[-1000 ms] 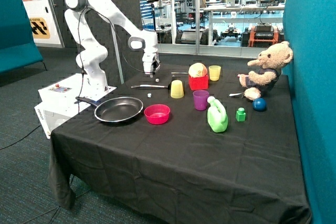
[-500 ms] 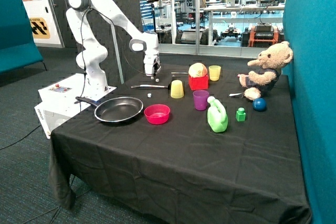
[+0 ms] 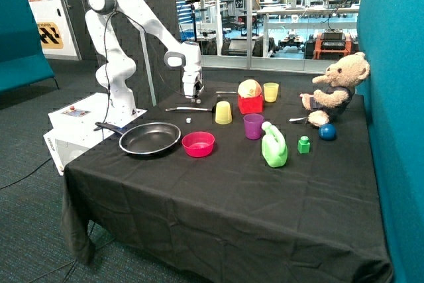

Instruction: Roll the dices in the bowl

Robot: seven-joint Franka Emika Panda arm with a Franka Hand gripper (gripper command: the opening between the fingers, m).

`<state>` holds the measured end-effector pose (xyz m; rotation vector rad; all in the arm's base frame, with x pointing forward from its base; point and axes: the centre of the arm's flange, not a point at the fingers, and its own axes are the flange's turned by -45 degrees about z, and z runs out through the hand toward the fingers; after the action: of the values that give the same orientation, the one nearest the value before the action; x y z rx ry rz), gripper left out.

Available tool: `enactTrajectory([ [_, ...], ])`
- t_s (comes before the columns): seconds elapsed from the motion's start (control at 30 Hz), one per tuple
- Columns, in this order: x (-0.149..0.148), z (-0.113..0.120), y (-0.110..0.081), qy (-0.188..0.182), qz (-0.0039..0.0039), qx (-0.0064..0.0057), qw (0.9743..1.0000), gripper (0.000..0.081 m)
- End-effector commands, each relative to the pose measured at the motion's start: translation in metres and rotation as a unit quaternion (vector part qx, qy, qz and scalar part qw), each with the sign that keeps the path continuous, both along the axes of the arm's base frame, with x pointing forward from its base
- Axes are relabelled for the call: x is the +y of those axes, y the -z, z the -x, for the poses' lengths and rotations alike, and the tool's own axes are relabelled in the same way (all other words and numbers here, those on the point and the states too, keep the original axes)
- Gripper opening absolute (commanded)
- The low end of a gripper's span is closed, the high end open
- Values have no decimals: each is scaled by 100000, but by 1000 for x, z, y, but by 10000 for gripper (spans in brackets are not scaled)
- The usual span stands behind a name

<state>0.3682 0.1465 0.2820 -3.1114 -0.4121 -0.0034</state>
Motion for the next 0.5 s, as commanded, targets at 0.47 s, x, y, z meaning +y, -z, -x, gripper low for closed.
enactTrajectory([
  [0.47,4,-10,11,-350,164,87,99999,340],
])
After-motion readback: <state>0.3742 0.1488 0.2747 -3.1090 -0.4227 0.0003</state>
